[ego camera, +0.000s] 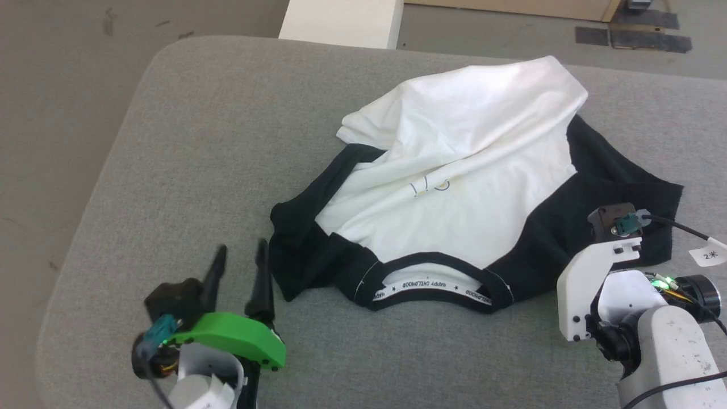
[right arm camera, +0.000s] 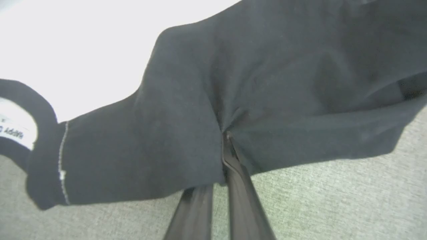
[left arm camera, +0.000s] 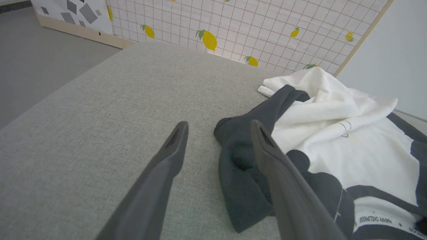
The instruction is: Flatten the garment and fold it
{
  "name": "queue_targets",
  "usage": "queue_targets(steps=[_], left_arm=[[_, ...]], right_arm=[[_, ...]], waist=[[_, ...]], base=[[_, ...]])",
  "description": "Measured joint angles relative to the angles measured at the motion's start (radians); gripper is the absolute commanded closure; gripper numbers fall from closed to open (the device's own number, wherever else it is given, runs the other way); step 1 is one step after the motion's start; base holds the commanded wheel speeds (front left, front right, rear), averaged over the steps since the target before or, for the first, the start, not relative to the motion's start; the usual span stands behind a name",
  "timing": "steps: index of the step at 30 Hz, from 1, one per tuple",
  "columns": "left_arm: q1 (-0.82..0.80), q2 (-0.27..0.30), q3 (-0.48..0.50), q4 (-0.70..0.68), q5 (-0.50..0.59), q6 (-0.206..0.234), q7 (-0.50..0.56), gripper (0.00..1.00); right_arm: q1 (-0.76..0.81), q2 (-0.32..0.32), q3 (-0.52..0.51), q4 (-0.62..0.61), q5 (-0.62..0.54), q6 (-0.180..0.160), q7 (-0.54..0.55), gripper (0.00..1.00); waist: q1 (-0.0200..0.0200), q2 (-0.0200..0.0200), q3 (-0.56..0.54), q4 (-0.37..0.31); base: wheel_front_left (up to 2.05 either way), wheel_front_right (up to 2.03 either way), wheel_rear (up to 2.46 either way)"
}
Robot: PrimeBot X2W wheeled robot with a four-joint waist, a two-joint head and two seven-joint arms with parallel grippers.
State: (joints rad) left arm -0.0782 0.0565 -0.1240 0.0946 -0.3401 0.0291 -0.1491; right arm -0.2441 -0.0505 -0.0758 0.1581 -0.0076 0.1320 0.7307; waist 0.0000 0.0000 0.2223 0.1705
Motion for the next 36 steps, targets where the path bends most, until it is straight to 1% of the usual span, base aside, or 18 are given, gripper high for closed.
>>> queue_targets(steps=[2,6,7,9,11,15,17,18,20,24,27,32,34,36], left_arm=[[0.006,0.006,-0.012,-0.001,-0.016,0.005,0.111,0.0],[0.026,0.008,-0.029,-0.021,-0.073,0.041,0.346,0.0],[0.027,0.01,-0.032,-0.03,-0.076,0.047,0.384,0.0],[0.022,0.009,-0.039,-0.05,-0.084,0.061,0.439,0.0],[0.008,0.009,-0.042,-0.046,-0.084,0.069,0.468,0.0],[-0.044,0.018,-0.052,0.017,-0.084,0.069,0.517,0.0],[-0.066,0.021,-0.054,0.05,-0.084,0.069,0.525,0.0],[-0.076,0.023,-0.055,0.067,-0.084,0.069,0.528,0.4],[-0.091,0.028,-0.057,0.091,-0.084,0.067,0.528,1.0],[-0.099,0.034,-0.052,0.111,-0.1,0.049,0.511,1.0],[-0.094,0.03,-0.035,0.087,-0.146,0.031,0.476,1.0],[-0.09,0.01,0.031,-0.068,-0.292,-0.002,0.404,1.0],[-0.098,0.007,0.042,-0.134,-0.34,-0.014,0.4,1.0],[-0.124,0.006,0.049,-0.198,-0.378,-0.023,0.401,1.0]], right_arm=[[0.002,0.0,0.0,-0.011,0.011,0.0,0.0,1.0],[0.003,-0.001,0.006,-0.038,0.019,0.0,-0.001,1.0],[0.003,-0.001,0.007,-0.041,0.021,0.0,-0.001,1.0],[0.005,-0.001,0.007,-0.049,0.026,0.0,-0.001,1.0],[0.005,-0.001,0.01,-0.054,0.029,0.0,-0.001,1.0],[0.005,-0.001,0.021,-0.059,0.037,0.0,0.0,1.0],[0.005,-0.001,0.026,-0.062,0.039,0.0,0.0,1.0],[0.005,-0.001,0.027,-0.063,0.039,0.0,-0.001,1.0],[0.005,-0.001,0.029,-0.063,0.042,0.0,-0.001,1.0],[0.005,-0.001,0.032,-0.064,0.046,0.0,-0.001,1.0],[0.005,0.0,0.025,-0.077,0.067,0.0,-0.007,1.0],[0.0,0.001,-0.027,-0.145,0.188,0.0,-0.027,1.0],[-0.012,0.0,-0.041,-0.18,0.225,0.0,-0.026,1.0],[-0.048,0.001,-0.058,-0.219,0.301,0.0,-0.019,1.0]], waist=[[0.0,0.0,-0.008,-0.006],[0.0,0.0,-0.015,-0.022],[0.0,0.0,-0.015,-0.024],[0.0,0.0,-0.013,-0.028],[0.0,0.0,-0.008,-0.03],[0.0,0.0,0.004,-0.039],[0.0,0.0,0.008,-0.045],[0.0,0.0,0.01,-0.048],[0.0,0.0,0.014,-0.055],[0.0,0.0,0.016,-0.068],[0.0,0.0,0.01,-0.072],[0.0001,0.0,-0.014,-0.074],[0.0,0.0,-0.025,-0.075],[0.0,0.0,-0.038,-0.077]], base=[[0.0,0.0,0.0],[0.0,0.0,0.0],[0.0,0.0,0.0],[0.0,0.0,0.0],[0.0,0.0,0.0],[0.0,0.0,0.0],[0.0,0.0,0.0],[0.0,0.0,0.0],[0.0,0.0,0.0],[0.0,0.0,0.0],[0.0,0.0,0.0],[0.0,0.0,0.0],[0.0,0.0,0.0],[0.0,0.0,0.0]])
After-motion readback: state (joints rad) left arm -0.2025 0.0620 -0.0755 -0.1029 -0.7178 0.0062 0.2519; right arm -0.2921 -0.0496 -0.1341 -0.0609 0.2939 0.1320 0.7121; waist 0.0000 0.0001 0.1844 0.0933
